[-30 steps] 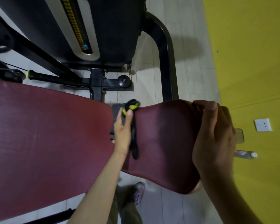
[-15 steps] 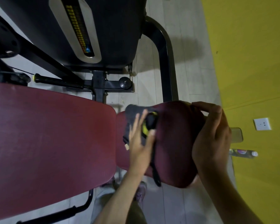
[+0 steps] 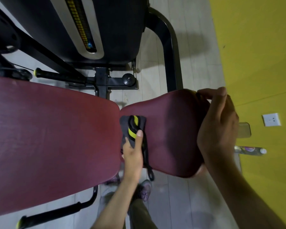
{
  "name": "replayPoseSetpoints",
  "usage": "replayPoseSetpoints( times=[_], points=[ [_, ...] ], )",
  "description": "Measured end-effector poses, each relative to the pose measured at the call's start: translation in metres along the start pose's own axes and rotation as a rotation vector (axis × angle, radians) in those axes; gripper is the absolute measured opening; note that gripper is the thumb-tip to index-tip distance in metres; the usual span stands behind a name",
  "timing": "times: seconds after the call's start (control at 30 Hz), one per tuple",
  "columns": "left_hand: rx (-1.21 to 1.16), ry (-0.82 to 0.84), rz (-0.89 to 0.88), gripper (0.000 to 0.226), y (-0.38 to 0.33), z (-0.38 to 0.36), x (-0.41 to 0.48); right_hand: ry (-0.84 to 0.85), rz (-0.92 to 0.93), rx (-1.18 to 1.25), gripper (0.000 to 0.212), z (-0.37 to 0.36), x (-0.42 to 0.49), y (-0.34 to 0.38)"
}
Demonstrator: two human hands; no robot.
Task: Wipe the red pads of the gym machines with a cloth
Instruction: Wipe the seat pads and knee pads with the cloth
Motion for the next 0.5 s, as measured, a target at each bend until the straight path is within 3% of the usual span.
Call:
replayPoseSetpoints(
  times=[0.07,0.17,0.3,0.5],
  points=[
    [0.023,0.082,-0.09,0.095,-0.035,-0.015,-0.067,-0.002,-0.023,0.015,0.054,0.0,0.0,0.003],
    [0.059,0.18,-0.549,0.058,-0.091,-0.039,-0.14,-0.01,-0.131,0.122,0.057,0.004,0.002,0.003],
    [0.151,0.088,-0.742,0.046,-0.072,-0.044,-0.119,0.002,-0.145,0.13,0.054,0.005,0.001,0.002],
    [-0.098,-0.096,-0.094,0.074,0.026,-0.013,-0.038,-0.017,-0.076,0.031,0.051,0.005,0.0,0.0]
  ],
)
Point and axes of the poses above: each hand's wrist, its own x-axis towards the middle knuckle, its own z-axis out of the back of the hand, y = z × x, the point moved 1 cm from there along x, towards the middle knuckle, and after that the axes turned 6 degrees about x, right-handed, at the moved point
